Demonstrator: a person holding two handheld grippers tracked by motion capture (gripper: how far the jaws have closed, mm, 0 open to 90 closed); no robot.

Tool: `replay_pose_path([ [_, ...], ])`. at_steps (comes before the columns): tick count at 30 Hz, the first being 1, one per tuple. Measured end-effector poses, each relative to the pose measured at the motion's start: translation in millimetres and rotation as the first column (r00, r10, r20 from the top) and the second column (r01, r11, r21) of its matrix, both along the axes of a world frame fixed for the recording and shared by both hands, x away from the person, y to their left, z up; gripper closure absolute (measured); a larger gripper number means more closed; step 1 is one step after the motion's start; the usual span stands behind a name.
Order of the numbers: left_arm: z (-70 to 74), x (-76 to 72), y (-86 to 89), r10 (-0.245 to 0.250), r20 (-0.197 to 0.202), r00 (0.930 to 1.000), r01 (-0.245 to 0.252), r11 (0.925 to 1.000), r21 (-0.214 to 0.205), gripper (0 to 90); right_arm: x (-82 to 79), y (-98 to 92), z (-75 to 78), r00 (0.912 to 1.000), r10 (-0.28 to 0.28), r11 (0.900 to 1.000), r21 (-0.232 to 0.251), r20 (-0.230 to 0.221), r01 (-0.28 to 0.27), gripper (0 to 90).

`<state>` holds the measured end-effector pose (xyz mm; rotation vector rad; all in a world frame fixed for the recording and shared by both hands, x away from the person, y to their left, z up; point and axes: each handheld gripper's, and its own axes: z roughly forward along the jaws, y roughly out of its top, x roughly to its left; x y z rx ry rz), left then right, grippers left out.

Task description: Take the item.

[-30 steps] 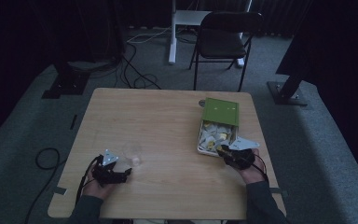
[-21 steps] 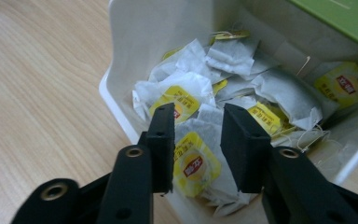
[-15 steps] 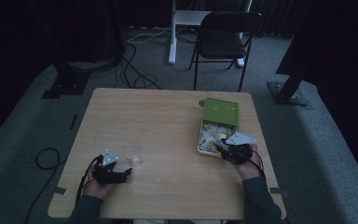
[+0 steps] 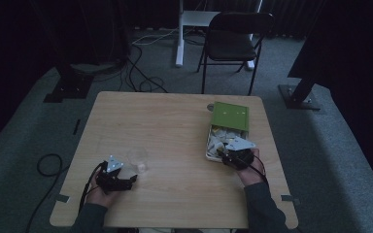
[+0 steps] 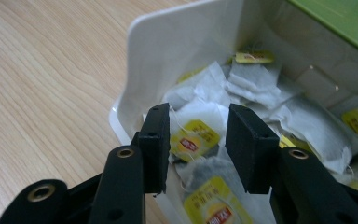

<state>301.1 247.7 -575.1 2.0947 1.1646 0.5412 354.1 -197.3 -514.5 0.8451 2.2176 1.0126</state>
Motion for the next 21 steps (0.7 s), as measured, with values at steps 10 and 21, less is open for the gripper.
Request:
replay_pose_path([
  [10,0.0,0.0,0.0,0.0,0.0,1.0,0.0,1.0,0.0,15.1,5.5,18.6,-2.0,0.9997,-0.019,0.999,-0.041,0.017,0.019,57.8],
  [21,0.0,0.0,0.0,0.0,0.0,1.0,0.0,1.0,0.0,15.1,14.1,25.4,-12.6,0.9971,-0.075,0.9911,-0.111,-0.014,0.073,63.4],
])
